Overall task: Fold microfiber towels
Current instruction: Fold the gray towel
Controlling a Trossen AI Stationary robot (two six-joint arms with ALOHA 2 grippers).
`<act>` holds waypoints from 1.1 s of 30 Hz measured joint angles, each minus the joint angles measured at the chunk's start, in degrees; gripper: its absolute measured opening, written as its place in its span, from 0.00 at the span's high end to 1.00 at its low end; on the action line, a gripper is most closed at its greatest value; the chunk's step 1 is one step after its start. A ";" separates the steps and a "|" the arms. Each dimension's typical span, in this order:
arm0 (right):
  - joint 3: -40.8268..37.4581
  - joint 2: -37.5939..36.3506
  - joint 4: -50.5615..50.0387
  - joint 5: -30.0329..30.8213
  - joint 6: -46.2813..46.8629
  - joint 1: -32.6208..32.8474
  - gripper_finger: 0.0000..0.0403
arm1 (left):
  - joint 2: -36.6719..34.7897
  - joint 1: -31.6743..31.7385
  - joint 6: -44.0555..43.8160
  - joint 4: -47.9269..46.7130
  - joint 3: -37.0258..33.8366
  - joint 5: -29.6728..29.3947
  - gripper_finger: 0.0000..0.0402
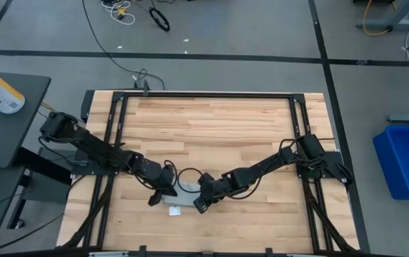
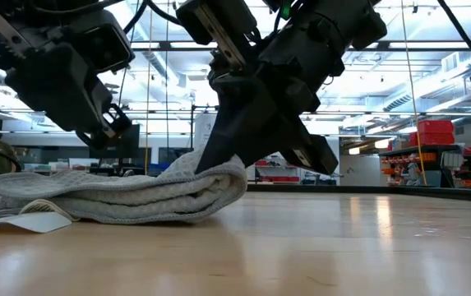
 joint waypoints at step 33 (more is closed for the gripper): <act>0.00 -0.08 3.81 0.04 -1.81 0.02 0.97 | 14.51 3.74 4.02 3.98 6.96 8.26 1.00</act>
